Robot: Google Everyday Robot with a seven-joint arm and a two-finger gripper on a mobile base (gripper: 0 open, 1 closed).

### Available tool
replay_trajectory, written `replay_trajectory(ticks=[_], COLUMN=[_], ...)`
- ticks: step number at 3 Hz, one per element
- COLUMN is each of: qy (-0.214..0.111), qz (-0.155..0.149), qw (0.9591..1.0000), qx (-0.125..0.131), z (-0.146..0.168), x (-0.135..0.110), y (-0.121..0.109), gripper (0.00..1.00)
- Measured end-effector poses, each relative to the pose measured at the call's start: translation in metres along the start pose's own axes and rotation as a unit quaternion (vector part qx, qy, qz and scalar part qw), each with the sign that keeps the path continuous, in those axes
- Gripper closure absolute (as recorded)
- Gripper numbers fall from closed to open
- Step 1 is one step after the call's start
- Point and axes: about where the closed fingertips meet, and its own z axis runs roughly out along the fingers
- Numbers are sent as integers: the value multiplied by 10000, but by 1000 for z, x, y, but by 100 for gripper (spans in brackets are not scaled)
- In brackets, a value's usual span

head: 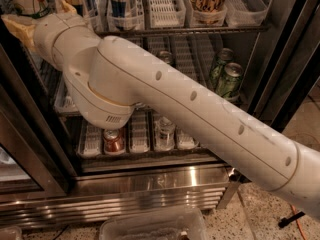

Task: Pick 7up can from top shelf of fridge

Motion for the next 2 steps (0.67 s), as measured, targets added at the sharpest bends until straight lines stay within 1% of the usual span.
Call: replay_trajectory(ticks=[1,2], qy=[-20,-53], qz=[-13,-16], qw=[10000,10000], qx=[-24,23], z=[9,15], x=[-2,-6], y=[-6,-18], gripper=[26,26])
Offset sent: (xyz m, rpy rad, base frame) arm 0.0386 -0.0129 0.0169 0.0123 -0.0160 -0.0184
